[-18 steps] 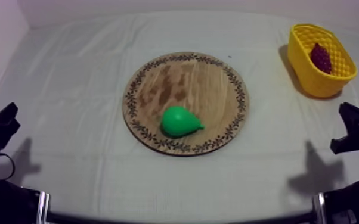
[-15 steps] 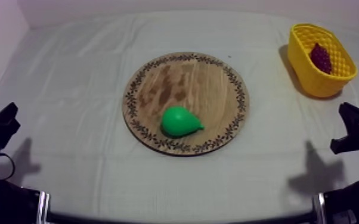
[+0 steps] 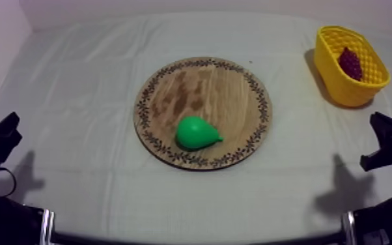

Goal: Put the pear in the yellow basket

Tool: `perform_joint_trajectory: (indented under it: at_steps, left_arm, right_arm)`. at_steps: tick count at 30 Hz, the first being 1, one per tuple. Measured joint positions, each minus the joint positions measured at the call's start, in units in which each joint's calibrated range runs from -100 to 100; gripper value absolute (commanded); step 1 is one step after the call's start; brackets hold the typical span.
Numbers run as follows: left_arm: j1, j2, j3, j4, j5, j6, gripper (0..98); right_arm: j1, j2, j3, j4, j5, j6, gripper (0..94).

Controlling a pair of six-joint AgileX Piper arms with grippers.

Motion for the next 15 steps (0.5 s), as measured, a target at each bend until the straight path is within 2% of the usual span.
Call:
perform_joint_trajectory:
  at_steps: [4, 11, 15]
  left_arm:
    - [0.0, 0.0, 0.0, 0.0, 0.0, 0.0, 0.1]
    - [0.0, 0.0, 0.0, 0.0, 0.0, 0.0, 0.1]
    - [0.0, 0.0, 0.0, 0.0, 0.0, 0.0, 0.1]
  right_arm:
    - [-0.2, 0.0, 0.0, 0.0, 0.0, 0.8, 1.1]
    - [-1.32, 0.0, -0.16, -0.17, -0.58, -0.53, 0.5]
    - [-1.64, 1.18, -1.5, -1.31, -2.5, 2.1, 0.4]
